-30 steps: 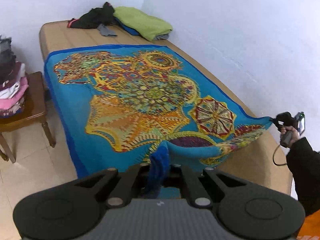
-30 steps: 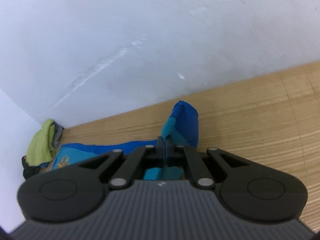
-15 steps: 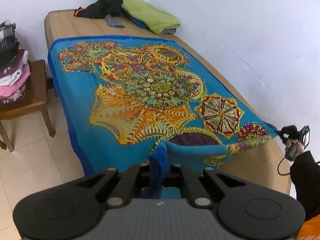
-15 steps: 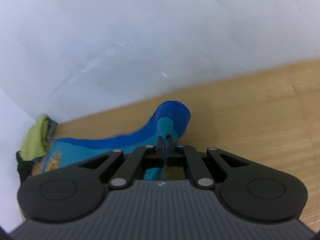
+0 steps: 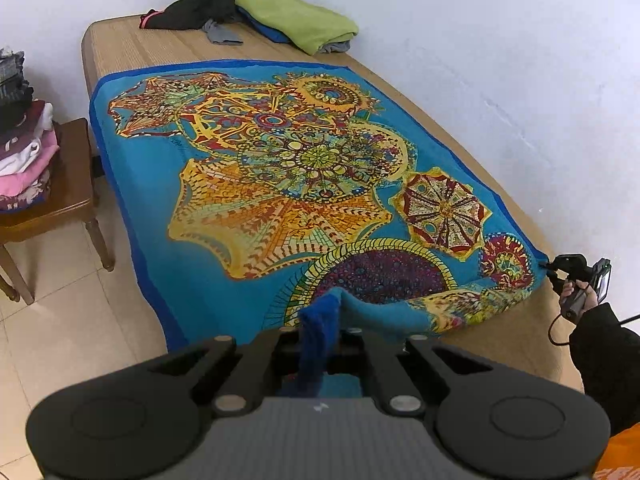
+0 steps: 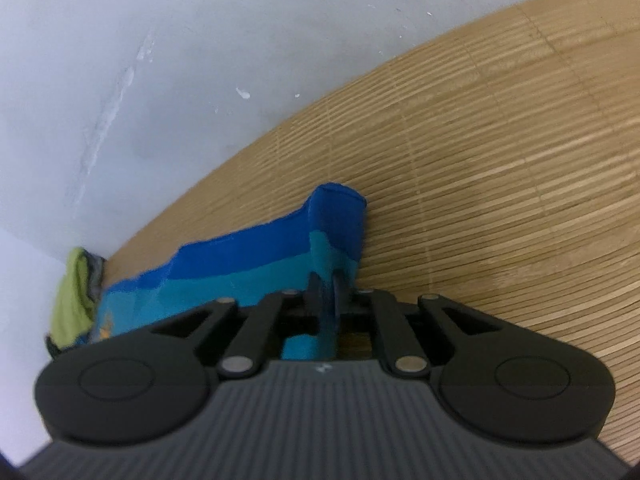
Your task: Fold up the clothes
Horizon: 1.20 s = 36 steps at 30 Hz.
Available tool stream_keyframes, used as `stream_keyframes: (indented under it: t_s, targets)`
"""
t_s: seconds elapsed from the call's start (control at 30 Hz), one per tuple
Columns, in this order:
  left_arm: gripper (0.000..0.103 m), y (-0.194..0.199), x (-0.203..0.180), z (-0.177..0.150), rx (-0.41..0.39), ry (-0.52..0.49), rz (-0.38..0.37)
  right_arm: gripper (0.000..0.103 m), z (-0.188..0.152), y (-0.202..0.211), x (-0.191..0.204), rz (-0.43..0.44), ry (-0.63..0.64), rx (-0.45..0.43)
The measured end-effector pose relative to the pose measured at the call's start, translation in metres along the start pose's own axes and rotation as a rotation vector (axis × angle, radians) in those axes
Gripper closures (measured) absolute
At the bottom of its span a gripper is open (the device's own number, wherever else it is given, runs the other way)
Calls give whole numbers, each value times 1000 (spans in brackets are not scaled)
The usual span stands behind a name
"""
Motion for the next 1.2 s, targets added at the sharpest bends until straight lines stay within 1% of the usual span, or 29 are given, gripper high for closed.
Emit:
stream_keyframes:
  t_s: [0.07, 0.1, 0.17, 0.23, 0.3, 0.33, 0.43, 0.47, 0.57, 0.63, 0.7, 0.77, 0.87, 1.0, 1.1, 1.2]
  targets:
    - [101, -2, -2, 0, 5, -4, 12, 79, 2, 0, 0, 35, -33, 1]
    - [101, -3, -2, 0, 6, -5, 16, 76, 3, -1, 0, 51, -46, 3]
    - [101, -4, -3, -1, 10, -7, 26, 62, 2, -4, 5, 75, -41, 7]
    - [101, -7, -3, -2, 16, -8, 36, 59, 2, -6, 10, 88, -22, 10]
    - [101, -10, -3, -4, 25, -10, 40, 59, 1, -5, 15, 68, 16, 9]
    - [101, -12, -4, -5, 30, -15, 41, 62, 1, -6, 17, 51, 34, 4]
    - [101, -16, -6, -8, 45, -27, 42, 99, 1, -13, 18, -48, 96, 14]
    - [101, -17, -7, -9, 50, -31, 42, 99, 1, -13, 19, -59, 109, 12]
    - [101, -18, -10, -10, 54, -63, 42, 100, 5, -6, 22, -52, 114, -12]
    - [101, -16, -10, -9, 50, -61, 30, 100, 10, 0, 24, -49, 111, -34]
    - [101, -8, -9, -3, 21, -32, -4, 100, 16, 7, 29, -33, 95, -54]
    - [101, 5, -8, 8, -23, -18, -38, 100, 22, 15, 42, 0, 86, -70]
    - [101, 23, -5, 30, -92, -2, -73, 100, 29, 26, 71, 32, 113, -95]
    - [101, 39, -1, 55, -163, 5, -98, 100, 31, 30, 120, 67, 148, -120]
    - [101, 47, 9, 70, -193, 8, -111, 100, 30, 28, 160, 82, 179, -145]
    - [101, 49, 31, 83, -202, 23, -120, 100, 29, 21, 200, 82, 189, -178]
Point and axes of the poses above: each gripper's, at about its wrist camera, not at the fingertips, and y roughly against the way its jaws point, x to its left, z to its top, the point moved 10 cm from there along -y, roughly the way its jaws point, and after that the axes turned 2 degrees about x, right-handed, at the moved point
